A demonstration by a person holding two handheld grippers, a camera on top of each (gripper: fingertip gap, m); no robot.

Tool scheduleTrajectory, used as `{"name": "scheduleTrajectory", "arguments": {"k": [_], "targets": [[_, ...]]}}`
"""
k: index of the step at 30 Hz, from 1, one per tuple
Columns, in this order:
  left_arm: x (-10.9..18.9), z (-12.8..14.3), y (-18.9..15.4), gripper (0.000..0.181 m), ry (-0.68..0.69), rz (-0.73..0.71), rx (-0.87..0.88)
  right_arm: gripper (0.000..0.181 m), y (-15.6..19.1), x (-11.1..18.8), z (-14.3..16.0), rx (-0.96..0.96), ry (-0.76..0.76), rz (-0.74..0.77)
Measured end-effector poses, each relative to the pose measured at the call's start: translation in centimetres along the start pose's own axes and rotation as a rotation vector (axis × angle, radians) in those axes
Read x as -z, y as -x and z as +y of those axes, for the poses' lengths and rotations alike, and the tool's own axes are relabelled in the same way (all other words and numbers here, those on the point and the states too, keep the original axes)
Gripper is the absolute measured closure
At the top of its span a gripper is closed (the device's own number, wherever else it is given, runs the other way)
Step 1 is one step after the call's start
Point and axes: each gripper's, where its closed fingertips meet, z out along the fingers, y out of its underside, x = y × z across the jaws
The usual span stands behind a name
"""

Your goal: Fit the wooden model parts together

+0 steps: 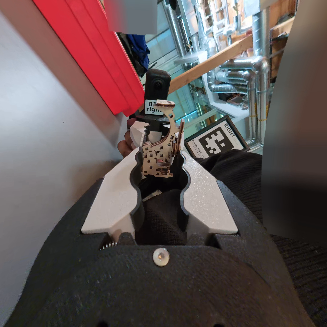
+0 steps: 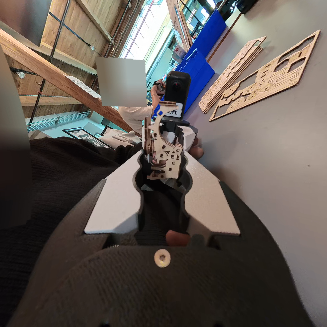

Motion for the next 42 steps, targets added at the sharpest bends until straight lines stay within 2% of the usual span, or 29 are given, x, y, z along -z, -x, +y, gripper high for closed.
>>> {"name": "scheduleTrajectory", "arguments": {"k": [10,18,22,25,28,30,33,38,42], "targets": [[0.4,-0.4,0.7,0.144,-0.039,-0.014,0.105,0.143,-0.7,-0.2,-0.3,-0.049,-0.019,0.009],[0.4,0.0,1.0,0.143,-0.018,-0.058,0.077,0.145,-1.0,-0.5,-0.4,-0.062,-0.029,0.015],[0.4,0.2,1.1,0.143,-0.012,-0.059,0.082,0.151,-0.9,-0.6,-0.3,-0.074,-0.026,-0.001],[0.4,0.1,1.5,0.143,-0.01,-0.092,0.061,0.162,-0.8,-0.6,-0.2,-0.078,-0.025,-0.013],[0.4,0.1,1.5,0.143,-0.012,-0.088,0.06,0.162,-0.8,-0.7,-0.2,-0.074,-0.028,-0.01],[0.4,-0.1,1.5,0.143,-0.019,-0.093,0.05,0.162,-0.8,-0.8,-0.4,-0.061,-0.032,-0.006],[0.7,-0.5,1.6,0.143,-0.032,-0.117,0.016,0.148,-0.4,-0.5,-0.9,-0.025,-0.055,-0.012],[1.0,-0.8,1.8,0.143,-0.025,-0.203,-0.139,0.147,-0.3,0.2,-2.3,0.12,-0.127,0.052],[0.7,-0.1,1.0,0.143,0.02,-0.186,-0.213,0.139,-0.2,-0.1,-1.7,0.235,-0.082,0.091]]}}
